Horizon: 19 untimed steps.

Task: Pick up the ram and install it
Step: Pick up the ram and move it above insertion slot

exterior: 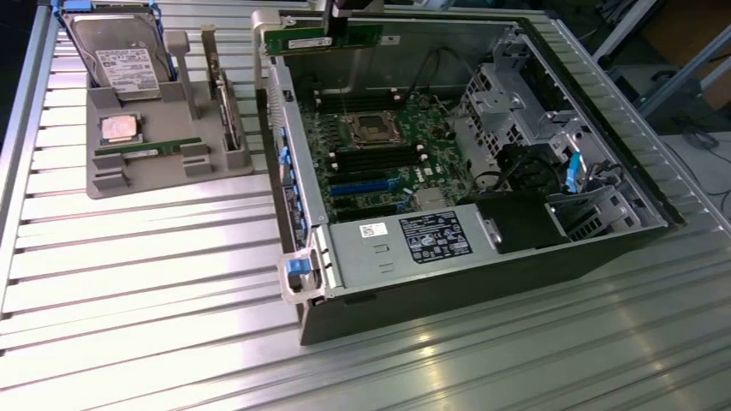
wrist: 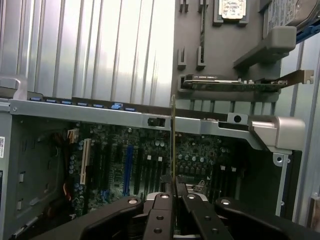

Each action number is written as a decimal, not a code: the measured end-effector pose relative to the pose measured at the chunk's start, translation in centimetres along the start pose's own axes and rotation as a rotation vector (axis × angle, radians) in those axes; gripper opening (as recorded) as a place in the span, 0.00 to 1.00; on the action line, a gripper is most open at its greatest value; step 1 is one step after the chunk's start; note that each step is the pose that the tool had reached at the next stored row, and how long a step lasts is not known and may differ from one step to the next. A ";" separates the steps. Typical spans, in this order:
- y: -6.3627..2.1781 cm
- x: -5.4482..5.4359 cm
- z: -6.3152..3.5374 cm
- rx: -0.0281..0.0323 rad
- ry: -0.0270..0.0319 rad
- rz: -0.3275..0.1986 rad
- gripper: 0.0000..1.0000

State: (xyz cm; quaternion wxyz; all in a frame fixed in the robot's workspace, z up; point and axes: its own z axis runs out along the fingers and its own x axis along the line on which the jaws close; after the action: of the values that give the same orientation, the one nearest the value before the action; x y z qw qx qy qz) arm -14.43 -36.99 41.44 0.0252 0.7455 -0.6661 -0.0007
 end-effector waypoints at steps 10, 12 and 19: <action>-1.90 0.2 -0.07 0.0000 0.0000 0.000 0.12; -2.21 0.2 -0.08 -0.0001 0.0000 0.000 0.12; -4.57 0.5 -0.16 -0.0001 0.0000 0.000 0.12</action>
State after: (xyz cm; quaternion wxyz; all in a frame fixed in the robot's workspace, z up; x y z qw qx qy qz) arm -9.83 -36.99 41.44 0.0252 0.7454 -0.6661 -0.0007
